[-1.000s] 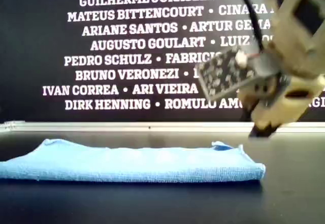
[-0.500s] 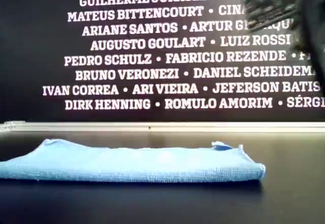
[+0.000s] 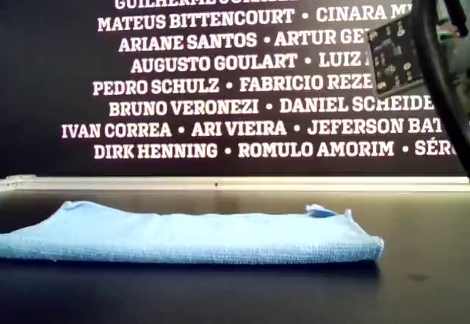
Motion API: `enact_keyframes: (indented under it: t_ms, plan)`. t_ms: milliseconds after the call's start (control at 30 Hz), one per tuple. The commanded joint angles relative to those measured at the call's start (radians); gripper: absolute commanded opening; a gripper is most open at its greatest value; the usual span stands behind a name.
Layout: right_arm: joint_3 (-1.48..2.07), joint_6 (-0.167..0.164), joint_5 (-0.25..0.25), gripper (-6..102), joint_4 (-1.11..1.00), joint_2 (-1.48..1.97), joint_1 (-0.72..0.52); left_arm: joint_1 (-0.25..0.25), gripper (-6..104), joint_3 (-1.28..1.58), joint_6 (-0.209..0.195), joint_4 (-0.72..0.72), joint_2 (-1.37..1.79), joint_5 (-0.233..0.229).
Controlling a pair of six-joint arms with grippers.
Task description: Fold a cloth
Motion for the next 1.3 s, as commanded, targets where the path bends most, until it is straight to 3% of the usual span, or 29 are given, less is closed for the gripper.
enact_keyframes:
  t_ms: [0,133,333,700,1267]
  plan:
    - [0.015,-0.009,-0.012,49,-0.002,0.029,0.026,0.011,49,0.012,0.002,-0.002,0.018,0.011]
    - [0.009,-0.018,-0.049,58,0.005,-0.084,0.164,0.011,49,0.015,0.003,-0.003,0.018,0.011]
    - [-0.15,-0.083,-0.052,66,0.003,-0.471,0.218,0.011,49,0.018,0.003,-0.003,0.018,0.011]
    - [-0.555,-0.066,-0.067,66,-0.005,-1.203,0.229,0.011,49,0.018,0.003,-0.003,0.018,0.011]
    - [-0.793,-0.066,-0.067,66,-0.008,-1.434,0.241,0.011,49,0.018,0.003,-0.003,0.018,0.011]
